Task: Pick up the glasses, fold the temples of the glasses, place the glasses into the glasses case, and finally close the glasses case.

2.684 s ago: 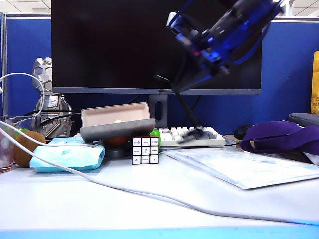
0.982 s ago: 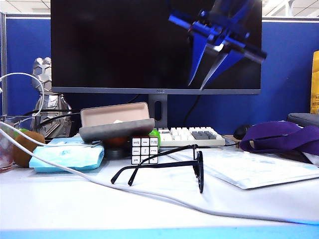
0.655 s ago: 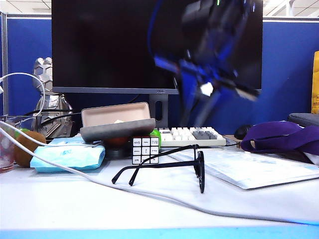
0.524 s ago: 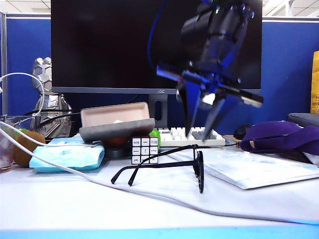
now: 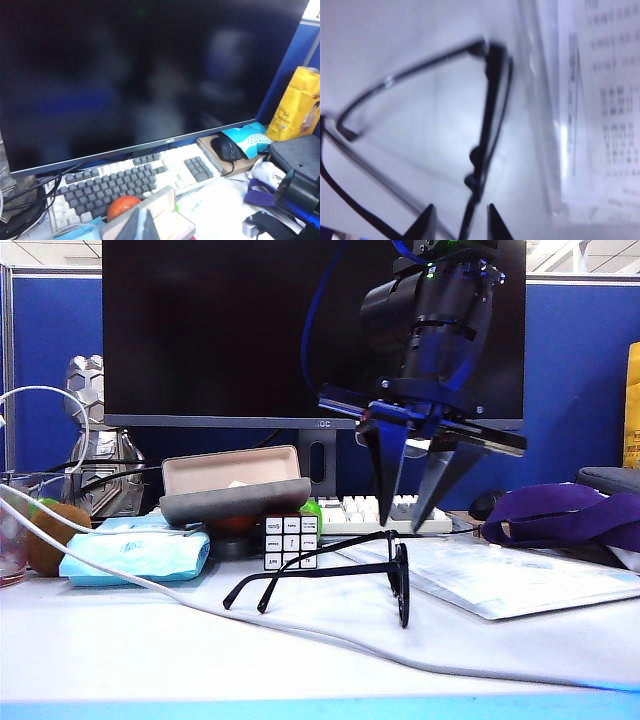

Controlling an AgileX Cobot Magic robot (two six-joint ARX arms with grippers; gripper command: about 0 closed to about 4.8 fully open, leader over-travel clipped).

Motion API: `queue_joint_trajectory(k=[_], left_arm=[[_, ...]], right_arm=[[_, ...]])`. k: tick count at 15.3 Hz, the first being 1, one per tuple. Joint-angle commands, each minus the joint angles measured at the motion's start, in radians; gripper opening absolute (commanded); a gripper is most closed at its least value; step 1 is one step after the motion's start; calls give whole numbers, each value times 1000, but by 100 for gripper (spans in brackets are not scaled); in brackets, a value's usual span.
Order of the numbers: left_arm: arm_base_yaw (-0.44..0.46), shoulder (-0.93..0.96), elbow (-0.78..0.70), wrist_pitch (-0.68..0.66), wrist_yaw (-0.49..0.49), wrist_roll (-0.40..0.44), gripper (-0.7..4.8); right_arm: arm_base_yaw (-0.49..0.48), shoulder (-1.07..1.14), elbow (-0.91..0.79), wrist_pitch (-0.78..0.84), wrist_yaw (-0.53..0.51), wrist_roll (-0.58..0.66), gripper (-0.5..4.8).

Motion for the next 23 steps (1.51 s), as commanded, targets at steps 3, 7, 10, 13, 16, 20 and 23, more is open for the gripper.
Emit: queue_joint_trajectory(k=[3,7,10,13,16,20,23], left_arm=[[0,-2,6,8,7,-2,-5],[0,-2,6,-6,6,-2,-5],[0,-2,6,-6,6,1,-5],[0,3,6,-6,6,1,-5],[0,3,6,-7,4,1,-5],[0,3,6,-8,4,1,-5],[0,2,6,-11,4,1,-5]], right_arm=[[2,27,4,-4,8,-5,135],[2,74,4,9,12,-5,135],[2,95,3,21,15,-5,135],[2,95,4,37,15,-5,95],[2,95,4,43,15,-5,95],[2,95,4,51,15,-5,-5],[2,92,6,54,-31,-8,-5]])
